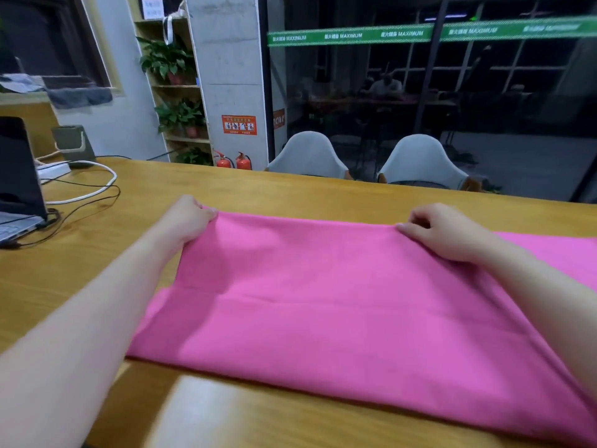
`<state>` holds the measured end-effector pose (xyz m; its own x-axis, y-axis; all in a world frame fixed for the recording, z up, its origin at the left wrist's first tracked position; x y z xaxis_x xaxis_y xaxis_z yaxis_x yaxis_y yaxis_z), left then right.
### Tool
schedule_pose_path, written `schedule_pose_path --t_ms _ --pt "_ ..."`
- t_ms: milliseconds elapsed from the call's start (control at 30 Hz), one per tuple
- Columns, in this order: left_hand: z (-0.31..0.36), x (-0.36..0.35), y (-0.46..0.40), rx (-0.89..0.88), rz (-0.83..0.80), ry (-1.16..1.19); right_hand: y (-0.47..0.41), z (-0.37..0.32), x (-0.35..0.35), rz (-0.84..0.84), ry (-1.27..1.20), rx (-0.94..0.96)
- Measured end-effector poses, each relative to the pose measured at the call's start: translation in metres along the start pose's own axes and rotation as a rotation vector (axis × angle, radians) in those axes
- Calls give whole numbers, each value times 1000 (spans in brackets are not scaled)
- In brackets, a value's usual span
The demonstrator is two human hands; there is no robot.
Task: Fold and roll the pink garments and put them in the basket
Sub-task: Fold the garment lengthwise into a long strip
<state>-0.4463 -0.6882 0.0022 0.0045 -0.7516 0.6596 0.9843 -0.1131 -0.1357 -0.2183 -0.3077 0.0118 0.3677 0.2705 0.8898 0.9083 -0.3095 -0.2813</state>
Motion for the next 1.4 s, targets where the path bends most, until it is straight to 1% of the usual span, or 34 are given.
schedule_pose_path --t_ms 67,100,167,233,300,433,567,867,1000,1067,1133,1233,1400 --pt "-9 -29 -14 -12 30 -148 -20 13 -21 -21 11 -16" --pt "-15 -43 -16 -47 73 -249 -25 19 -34 -19 9 -9" --pt "-24 -62 -9 -172 192 -429 -27 31 -61 14 7 12" --pt "-24 -71 -6 -285 262 -522 -27 40 -73 55 15 34" --pt "-24 -73 -7 -295 280 -567 -29 43 -77 39 3 53" --pt "-23 -73 -2 -293 290 -534 -27 46 -79 82 -39 31" --pt "-24 -66 9 -291 264 -453 -11 42 -75 80 -48 -18" --pt "-40 -40 73 -315 242 -384 76 22 -57 114 -37 -26" --pt "-41 -29 92 -295 220 -355 97 4 -47 144 -30 17" --pt "-35 -25 88 -268 178 -333 96 -5 -37 139 32 52" --pt "-25 -16 75 -243 178 -311 86 -9 -25 133 70 54" --pt "-11 -3 52 -196 204 -330 64 -7 -15 98 58 13" --pt "-5 -14 19 -171 152 -352 19 8 -19 -33 -1 -19"
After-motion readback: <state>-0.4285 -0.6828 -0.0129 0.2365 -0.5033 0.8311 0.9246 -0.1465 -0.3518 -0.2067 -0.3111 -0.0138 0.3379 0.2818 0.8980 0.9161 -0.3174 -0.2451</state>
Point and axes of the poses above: each hand's wrist, its own y-axis away from the middle knuckle, its own x-axis out of the back of the hand, z = x × y, the point moved 4 cm from there along -y, towards the middle knuckle, and after that the axes turned 4 degrees about z, right-handed, at the moved point
